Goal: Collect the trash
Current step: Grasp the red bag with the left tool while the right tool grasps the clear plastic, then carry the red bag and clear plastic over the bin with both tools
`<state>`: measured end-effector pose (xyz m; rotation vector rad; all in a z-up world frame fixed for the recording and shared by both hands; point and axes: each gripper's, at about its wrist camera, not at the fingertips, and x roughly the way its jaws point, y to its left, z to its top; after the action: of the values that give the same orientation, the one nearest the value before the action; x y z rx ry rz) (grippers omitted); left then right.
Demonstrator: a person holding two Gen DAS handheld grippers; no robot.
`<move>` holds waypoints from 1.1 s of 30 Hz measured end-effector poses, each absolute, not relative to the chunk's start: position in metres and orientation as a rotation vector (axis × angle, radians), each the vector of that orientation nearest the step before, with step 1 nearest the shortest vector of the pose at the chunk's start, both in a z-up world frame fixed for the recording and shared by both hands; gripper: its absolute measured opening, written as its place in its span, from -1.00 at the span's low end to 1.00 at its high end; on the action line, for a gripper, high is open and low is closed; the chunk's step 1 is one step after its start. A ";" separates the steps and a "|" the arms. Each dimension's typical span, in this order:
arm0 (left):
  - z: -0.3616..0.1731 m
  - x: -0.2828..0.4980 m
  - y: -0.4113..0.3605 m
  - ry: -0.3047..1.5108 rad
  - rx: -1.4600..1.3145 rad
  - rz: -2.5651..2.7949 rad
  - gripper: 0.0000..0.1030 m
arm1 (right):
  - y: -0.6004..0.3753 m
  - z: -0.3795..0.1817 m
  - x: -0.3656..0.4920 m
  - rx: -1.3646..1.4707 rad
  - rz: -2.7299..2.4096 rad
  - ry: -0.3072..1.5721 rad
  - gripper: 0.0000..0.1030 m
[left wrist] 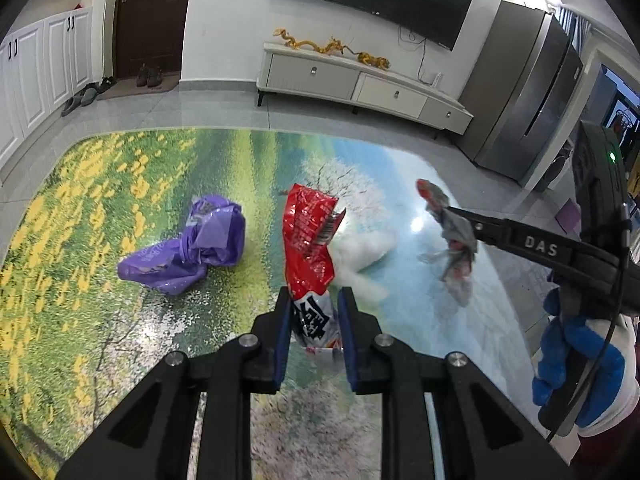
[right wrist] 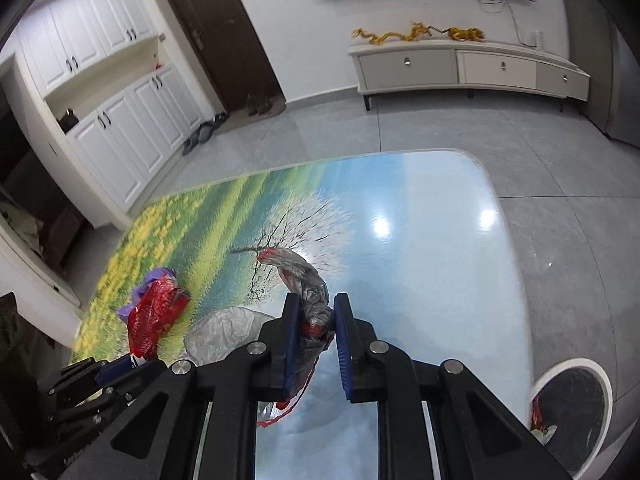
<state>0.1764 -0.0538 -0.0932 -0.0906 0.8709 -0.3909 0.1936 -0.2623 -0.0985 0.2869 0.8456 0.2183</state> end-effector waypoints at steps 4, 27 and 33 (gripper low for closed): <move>-0.074 0.161 -0.061 0.840 -0.075 -0.401 -0.60 | -0.280 -0.079 0.169 0.320 0.215 0.791 -0.69; -0.028 0.107 -0.202 0.822 0.052 -0.626 -0.60 | -0.417 -0.051 0.042 0.410 0.011 0.620 -0.68; -0.043 0.098 -0.278 0.877 0.124 -0.725 -0.59 | -0.470 -0.077 0.015 0.438 -0.121 0.649 -0.68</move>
<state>0.0982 -0.2780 -0.0426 0.1238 0.8770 -0.7248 0.0149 -0.4702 -0.0768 0.4384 0.6491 -0.1206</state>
